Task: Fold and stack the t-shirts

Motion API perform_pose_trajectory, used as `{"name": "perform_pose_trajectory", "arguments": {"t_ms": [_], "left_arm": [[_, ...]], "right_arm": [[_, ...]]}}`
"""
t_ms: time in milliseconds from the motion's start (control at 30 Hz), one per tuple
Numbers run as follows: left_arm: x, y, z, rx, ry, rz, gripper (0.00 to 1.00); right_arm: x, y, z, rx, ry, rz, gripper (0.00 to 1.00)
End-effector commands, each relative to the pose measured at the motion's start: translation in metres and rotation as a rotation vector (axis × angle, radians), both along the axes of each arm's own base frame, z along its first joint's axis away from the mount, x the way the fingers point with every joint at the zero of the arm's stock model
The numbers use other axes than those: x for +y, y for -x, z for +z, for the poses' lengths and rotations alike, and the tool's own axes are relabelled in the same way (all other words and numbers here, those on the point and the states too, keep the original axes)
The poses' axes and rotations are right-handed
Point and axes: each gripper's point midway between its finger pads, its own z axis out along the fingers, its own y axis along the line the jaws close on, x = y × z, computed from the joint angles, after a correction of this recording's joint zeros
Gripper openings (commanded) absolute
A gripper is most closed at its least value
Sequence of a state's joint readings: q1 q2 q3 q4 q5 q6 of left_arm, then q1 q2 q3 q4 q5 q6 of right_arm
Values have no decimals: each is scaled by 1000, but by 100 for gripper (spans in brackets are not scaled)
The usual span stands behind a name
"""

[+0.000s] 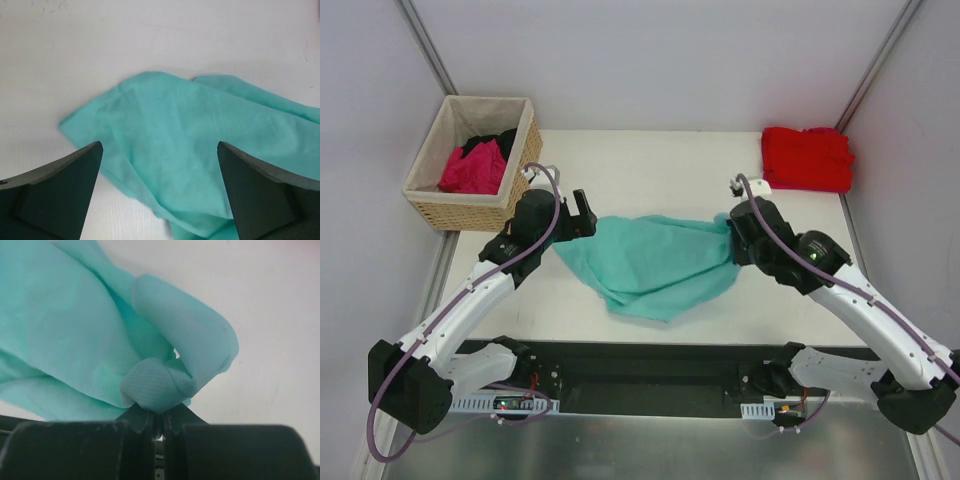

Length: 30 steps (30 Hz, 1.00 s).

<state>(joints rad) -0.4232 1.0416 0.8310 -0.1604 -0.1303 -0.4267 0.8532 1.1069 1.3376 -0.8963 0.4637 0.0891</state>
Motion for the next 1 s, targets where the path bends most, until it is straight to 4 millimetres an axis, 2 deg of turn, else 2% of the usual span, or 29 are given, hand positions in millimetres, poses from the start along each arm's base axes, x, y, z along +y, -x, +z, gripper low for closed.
{"name": "perform_pose_trajectory", "arguments": {"t_ms": [0, 133, 200, 333, 367, 400, 433, 467, 533, 567, 667, 833, 900, 967], "left_arm": [[-5, -5, 5, -19, 36, -12, 99], [-8, -6, 4, -10, 45, -21, 99], [-10, -6, 3, -3, 50, -28, 99], [-15, -7, -1, 12, 63, -46, 99], [-17, -8, -5, 25, 58, -50, 99], [-18, -9, -8, 35, 57, -54, 99], [-20, -10, -9, 43, 56, -61, 99], [-22, -14, -11, 52, 52, -65, 99], [-25, -17, -13, 62, 47, -76, 99], [-27, -21, -12, 62, 45, -82, 99], [-36, -20, -8, 66, 65, -119, 99], [-54, -15, -12, 96, 76, -178, 99], [-62, -13, -29, 156, 59, -199, 99], [-70, -3, -40, 189, 41, -210, 99]], "right_arm": [[-45, 8, -61, 77, 25, -158, 1], [-77, 2, -102, 161, 45, -265, 1], [-81, -4, -117, 199, 61, -285, 1], [-75, -21, -126, 217, 91, -288, 1], [-73, -26, -128, 221, 94, -288, 5], [-73, -31, -131, 238, 99, -300, 17], [-70, -37, -127, 231, 91, -305, 30], [-69, -42, -124, 224, 83, -310, 50], [-66, -48, -117, 207, 74, -316, 72], [-64, -52, -107, 190, 58, -317, 85], [-61, -55, -86, 158, 27, -312, 97], [-54, -48, -65, 125, -37, -279, 100], [-45, -42, -63, 133, -54, -247, 100], [-36, -33, -60, 127, -55, -211, 99]]}}
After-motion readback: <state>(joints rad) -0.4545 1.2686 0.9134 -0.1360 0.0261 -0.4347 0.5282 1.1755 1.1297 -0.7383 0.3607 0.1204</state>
